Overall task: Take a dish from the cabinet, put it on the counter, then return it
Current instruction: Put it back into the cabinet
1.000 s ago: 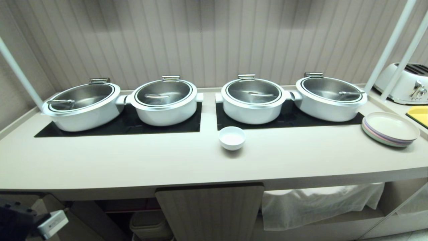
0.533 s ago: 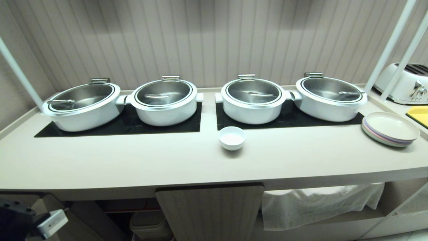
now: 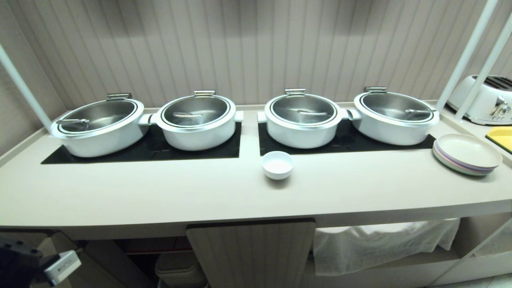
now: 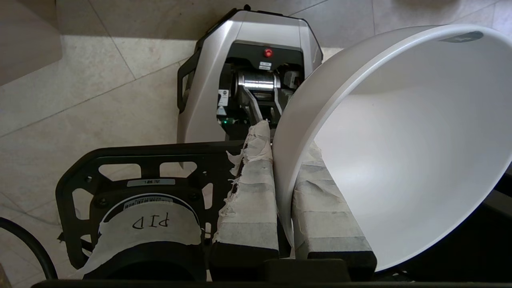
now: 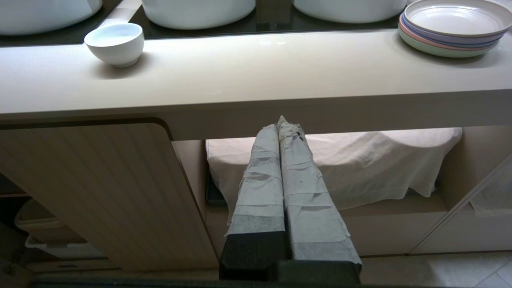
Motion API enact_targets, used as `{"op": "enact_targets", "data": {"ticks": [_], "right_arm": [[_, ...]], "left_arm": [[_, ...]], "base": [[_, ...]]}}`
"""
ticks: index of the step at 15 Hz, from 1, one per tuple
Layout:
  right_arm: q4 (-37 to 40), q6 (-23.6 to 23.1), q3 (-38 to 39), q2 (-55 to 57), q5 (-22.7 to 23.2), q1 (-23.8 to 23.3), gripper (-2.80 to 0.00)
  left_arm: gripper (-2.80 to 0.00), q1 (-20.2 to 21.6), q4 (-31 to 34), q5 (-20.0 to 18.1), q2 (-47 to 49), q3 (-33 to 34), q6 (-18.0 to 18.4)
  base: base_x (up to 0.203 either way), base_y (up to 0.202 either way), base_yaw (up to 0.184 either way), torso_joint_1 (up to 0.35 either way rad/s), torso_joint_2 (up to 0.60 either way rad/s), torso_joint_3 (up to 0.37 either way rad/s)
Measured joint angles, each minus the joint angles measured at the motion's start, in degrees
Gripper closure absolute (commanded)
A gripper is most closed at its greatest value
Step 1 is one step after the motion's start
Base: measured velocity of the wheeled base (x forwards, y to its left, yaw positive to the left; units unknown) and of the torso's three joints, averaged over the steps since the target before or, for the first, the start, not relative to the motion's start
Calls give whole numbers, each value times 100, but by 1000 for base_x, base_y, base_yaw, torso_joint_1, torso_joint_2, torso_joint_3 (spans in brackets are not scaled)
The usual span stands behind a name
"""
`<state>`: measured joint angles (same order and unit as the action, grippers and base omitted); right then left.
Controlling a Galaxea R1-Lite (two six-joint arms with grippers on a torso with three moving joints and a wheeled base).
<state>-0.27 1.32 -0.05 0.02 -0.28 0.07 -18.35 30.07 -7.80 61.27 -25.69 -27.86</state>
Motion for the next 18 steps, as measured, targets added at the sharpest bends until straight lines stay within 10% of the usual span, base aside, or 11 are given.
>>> {"op": "enact_targets", "data": {"ticks": [18], "right_arm": [[-2,0,2,0,3,0,0]], "left_arm": [[0,2,-16,-57,6,254,11]], "base": [[0,0,0,0,0,0]]}}
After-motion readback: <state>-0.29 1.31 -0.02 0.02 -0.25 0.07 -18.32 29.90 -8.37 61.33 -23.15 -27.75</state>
